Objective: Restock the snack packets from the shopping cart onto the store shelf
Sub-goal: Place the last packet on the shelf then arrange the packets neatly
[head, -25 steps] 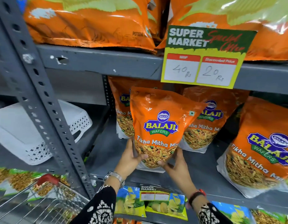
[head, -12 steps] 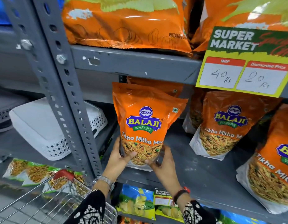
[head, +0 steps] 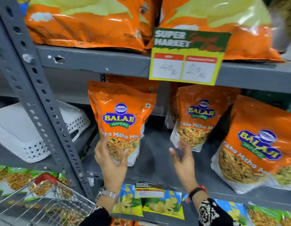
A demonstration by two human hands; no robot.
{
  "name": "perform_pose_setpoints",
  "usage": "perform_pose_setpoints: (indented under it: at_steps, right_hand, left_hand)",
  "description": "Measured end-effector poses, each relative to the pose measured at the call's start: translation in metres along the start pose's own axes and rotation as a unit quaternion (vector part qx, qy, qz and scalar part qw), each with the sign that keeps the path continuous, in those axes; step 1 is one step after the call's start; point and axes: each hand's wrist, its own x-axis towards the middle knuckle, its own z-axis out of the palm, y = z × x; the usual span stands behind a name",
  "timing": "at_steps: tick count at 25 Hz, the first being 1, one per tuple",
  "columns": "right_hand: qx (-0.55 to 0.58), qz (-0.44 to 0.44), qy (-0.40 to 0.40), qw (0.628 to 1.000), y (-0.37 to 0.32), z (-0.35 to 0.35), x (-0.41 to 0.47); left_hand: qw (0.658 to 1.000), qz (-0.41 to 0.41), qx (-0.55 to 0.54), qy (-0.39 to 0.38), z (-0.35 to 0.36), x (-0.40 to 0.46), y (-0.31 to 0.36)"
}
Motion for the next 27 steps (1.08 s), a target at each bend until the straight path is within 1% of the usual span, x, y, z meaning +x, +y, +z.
perform_pose_setpoints:
  at_steps: [2,3,4,5,7,8,10,12,14,16,18,22,27]
  right_hand:
    - [0.006,0.005,0.053,0.999,0.002,-0.034,0.011]
    - [0.000,0.006,0.068,0.998,0.003,-0.046,0.019]
    - [-0.013,0.003,0.080,0.997,0.004,-0.056,0.028]
    - [-0.024,-0.001,0.091,0.996,0.006,-0.063,0.037]
    - [-0.022,0.007,0.096,0.995,0.010,-0.068,0.052]
    - [-0.008,0.020,0.091,0.996,0.014,-0.069,0.059]
    - [0.015,0.063,0.074,0.995,0.022,-0.068,0.071]
    - [0.027,0.117,0.052,0.991,0.031,-0.068,0.081]
    - [0.040,0.145,0.036,0.988,0.037,-0.068,0.091]
    - [0.070,0.142,0.028,0.987,0.041,-0.067,0.096]
    - [0.090,0.134,0.024,0.987,0.042,-0.065,0.096]
    - [0.090,0.085,-0.006,0.992,0.038,-0.057,0.093]
    - [0.077,0.072,-0.007,0.994,0.040,-0.049,0.095]
  left_hand:
    - [0.996,0.086,0.004,-0.007,0.026,-0.019,0.025]
    - [0.994,0.107,-0.001,-0.034,0.042,-0.024,0.034]
    - [0.991,0.103,-0.010,-0.080,0.058,-0.027,0.042]
    - [0.987,0.078,-0.018,-0.139,0.077,-0.029,0.047]
    - [0.968,-0.014,-0.031,-0.250,0.109,-0.026,0.051]
    - [0.955,-0.058,-0.038,-0.289,0.126,-0.022,0.051]
    - [0.935,-0.113,-0.051,-0.332,0.160,-0.011,0.049]
    - [0.923,-0.141,-0.072,-0.350,0.184,-0.001,0.047]
    - [0.914,-0.156,-0.113,-0.358,0.202,0.008,0.043]
    - [0.910,-0.157,-0.139,-0.358,0.210,0.012,0.037]
    - [0.913,-0.156,-0.139,-0.350,0.210,0.012,0.030]
    - [0.926,-0.158,-0.121,-0.321,0.204,0.016,0.019]
    - [0.924,-0.167,-0.118,-0.323,0.202,0.018,0.018]
